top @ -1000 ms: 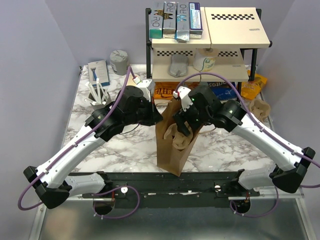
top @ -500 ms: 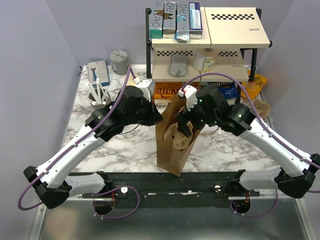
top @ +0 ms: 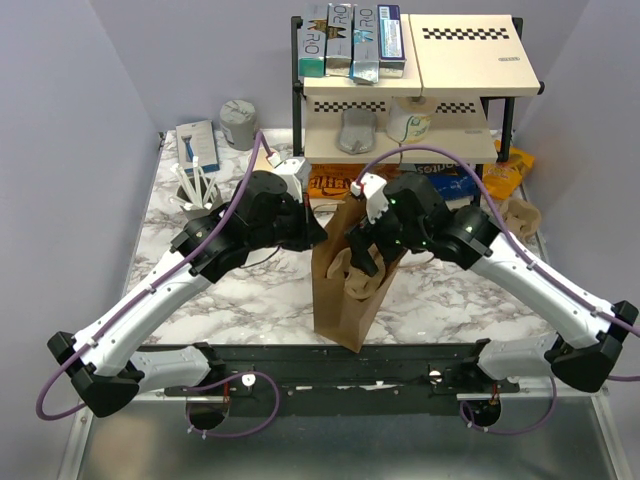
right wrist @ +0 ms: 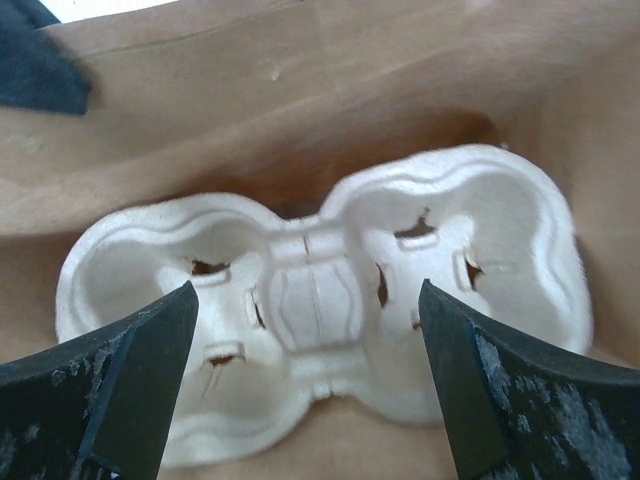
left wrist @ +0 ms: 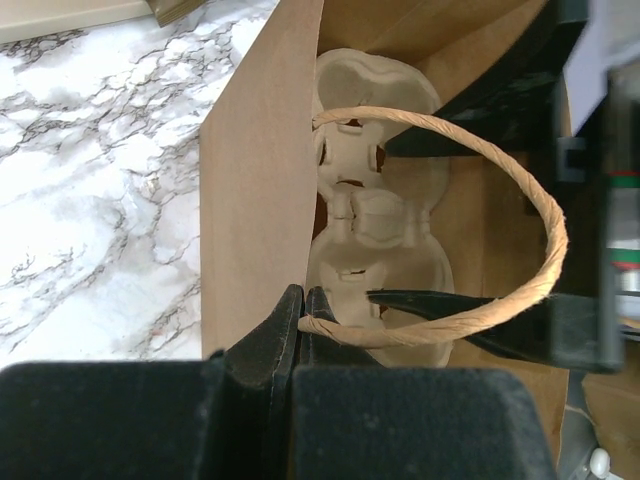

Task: Pack the takeout coffee

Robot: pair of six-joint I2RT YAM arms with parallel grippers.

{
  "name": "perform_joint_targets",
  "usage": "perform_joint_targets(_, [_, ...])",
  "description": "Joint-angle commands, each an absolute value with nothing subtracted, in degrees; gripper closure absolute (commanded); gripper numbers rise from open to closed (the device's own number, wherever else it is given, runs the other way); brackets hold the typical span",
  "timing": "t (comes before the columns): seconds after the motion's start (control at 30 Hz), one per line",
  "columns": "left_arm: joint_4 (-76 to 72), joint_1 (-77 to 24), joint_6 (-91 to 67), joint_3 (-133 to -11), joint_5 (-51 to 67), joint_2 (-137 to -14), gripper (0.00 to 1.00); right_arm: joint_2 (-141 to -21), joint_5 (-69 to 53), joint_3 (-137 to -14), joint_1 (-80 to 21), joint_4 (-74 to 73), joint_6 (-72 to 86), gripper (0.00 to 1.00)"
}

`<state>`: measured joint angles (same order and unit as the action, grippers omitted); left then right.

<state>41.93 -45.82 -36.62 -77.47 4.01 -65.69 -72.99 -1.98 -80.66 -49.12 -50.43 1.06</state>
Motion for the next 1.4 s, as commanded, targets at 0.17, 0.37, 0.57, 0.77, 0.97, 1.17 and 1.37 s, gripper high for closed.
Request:
perform_joint_targets(0.17, [38.6, -46.1, -37.5, -78.3, 5.8, -65.7, 1.0, -76.7, -3.2, -71.9, -49.4, -44.0, 1.8, 0.0])
perform_joint_targets(0.37, [38.2, -46.1, -37.6, -78.0, 6.2, -65.8, 1.0, -77.6, -2.1, -66.4, -49.4, -38.6, 3.2, 0.0])
perform_joint_targets(0.57, [38.2, -46.2, -37.6, -78.2, 6.3, -66.2, 1.0, -77.0, -0.6, -70.0, -49.3, -40.9, 2.3, 0.0])
perform_joint_targets(0.77, [37.9, -46.7, -37.4, -77.9, 5.5, -65.6, 1.0, -72.3, -2.6, -75.9, -49.4, -42.2, 2.4, 0.0])
perform_joint_targets(0.97, [36.7, -47.7, -34.7, -79.0, -2.7, -64.3, 1.0, -68.6, 2.6, -77.4, -49.4, -43.2, 2.2, 0.0])
perform_joint_targets(1.17, [33.8, -49.1, -29.4, -79.2, -2.2, -64.6, 1.0, -63.2, 1.7, -76.4, -49.3, -37.7, 1.0, 0.0])
perform_joint_targets(1.37, [30.2, -51.2, -26.6, -75.8, -6.1, -62.6, 1.0, -58.9, -4.0, -70.3, -49.3, -37.7, -2.5, 0.0])
